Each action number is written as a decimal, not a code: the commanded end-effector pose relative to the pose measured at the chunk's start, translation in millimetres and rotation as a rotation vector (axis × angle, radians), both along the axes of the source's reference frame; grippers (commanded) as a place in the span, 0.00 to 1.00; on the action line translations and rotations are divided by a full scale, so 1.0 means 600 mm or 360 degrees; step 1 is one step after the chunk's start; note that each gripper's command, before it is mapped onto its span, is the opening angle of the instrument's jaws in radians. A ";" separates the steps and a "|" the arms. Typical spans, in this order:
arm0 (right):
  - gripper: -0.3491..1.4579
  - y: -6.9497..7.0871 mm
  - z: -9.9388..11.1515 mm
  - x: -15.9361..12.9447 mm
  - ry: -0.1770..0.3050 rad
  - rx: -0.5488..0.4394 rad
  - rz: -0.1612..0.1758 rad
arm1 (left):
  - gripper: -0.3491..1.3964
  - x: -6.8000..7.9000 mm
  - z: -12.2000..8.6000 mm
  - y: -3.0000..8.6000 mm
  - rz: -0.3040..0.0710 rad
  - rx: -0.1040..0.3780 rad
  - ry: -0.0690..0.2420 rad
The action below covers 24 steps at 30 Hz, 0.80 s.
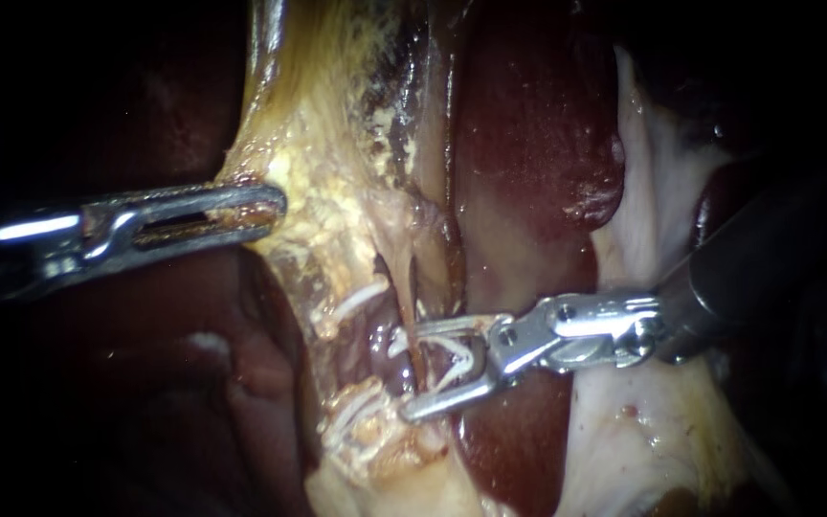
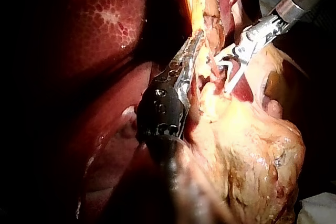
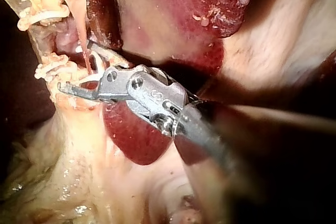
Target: Clipping first clip right tube
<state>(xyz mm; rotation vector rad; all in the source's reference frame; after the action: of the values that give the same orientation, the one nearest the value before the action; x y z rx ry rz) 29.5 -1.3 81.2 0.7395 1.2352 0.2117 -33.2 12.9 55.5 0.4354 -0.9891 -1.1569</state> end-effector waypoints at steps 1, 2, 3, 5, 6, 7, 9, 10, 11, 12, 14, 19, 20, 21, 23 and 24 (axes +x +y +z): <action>0.49 0.0000 -0.0003 0.0002 0.0007 0.0005 -0.0006 | 0.00 0.0000 0.0000 0.0000 0.0000 0.0001 0.0000; 0.48 -0.0001 -0.0003 0.0003 0.0010 0.0005 -0.0011 | 0.00 0.0000 0.0000 0.0000 0.0000 0.0001 0.0000; 0.47 -0.0001 -0.0004 0.0004 0.0017 0.0005 -0.0022 | 0.00 0.0000 0.0000 0.0000 0.0000 0.0001 0.0000; 0.45 -0.0002 -0.0005 0.0004 0.0024 0.0003 -0.0034 | 0.00 0.0000 0.0000 0.0000 0.0000 0.0001 0.0000; 0.44 -0.0001 -0.0004 0.0004 0.0021 -0.0004 -0.0025 | 0.00 0.0000 0.0000 0.0000 0.0000 0.0001 0.0000; 0.43 -0.0001 -0.0004 0.0002 0.0026 -0.0006 -0.0023 | 0.00 0.0000 0.0000 0.0000 0.0000 0.0001 0.0000; 0.27 0.0001 -0.0002 -0.0003 0.0008 -0.0014 -0.0027 | 0.00 0.0001 0.0000 0.0000 0.0001 0.0001 0.0000; 0.16 0.0002 -0.0003 -0.0008 -0.0013 -0.0023 -0.0026 | 0.00 0.0001 0.0000 0.0000 0.0001 0.0001 0.0000; 0.00 0.0002 -0.0004 -0.0014 -0.0051 -0.0040 -0.0020 | 0.00 0.0001 0.0000 0.0000 0.0001 0.0001 0.0000; 0.00 0.0004 -0.0005 -0.0020 -0.0092 -0.0057 -0.0019 | 0.00 0.0002 0.0000 0.0000 0.0001 0.0001 0.0000; 0.00 0.0009 -0.0005 -0.0027 -0.0109 -0.0059 -0.0017 | 0.00 0.0003 0.0000 0.0001 0.0002 0.0001 -0.0001; 0.00 0.0012 -0.0007 -0.0028 -0.0111 -0.0056 -0.0023 | 0.00 0.0004 0.0000 0.0002 0.0003 0.0002 -0.0002; 0.00 0.0012 -0.0008 -0.0027 -0.0110 -0.0057 -0.0023 | 0.00 0.0004 0.0000 0.0003 0.0003 0.0002 -0.0002; 0.00 0.0010 -0.0009 -0.0027 -0.0114 -0.0058 -0.0027 | 0.00 0.0004 0.0000 0.0003 0.0003 0.0002 -0.0002; 0.00 0.0008 -0.0011 -0.0026 -0.0117 -0.0060 -0.0030 | 0.00 0.0005 0.0001 0.0004 0.0003 0.0002 -0.0002; 0.00 0.0007 -0.0011 -0.0026 -0.0114 -0.0059 -0.0035 | 0.00 0.0005 0.0001 0.0004 0.0003 0.0002 -0.0002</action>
<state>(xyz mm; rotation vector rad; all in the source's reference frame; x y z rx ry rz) 27.9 -0.9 80.4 0.7078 1.1596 0.1957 -32.9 13.1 55.5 0.4379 -0.9902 -1.1556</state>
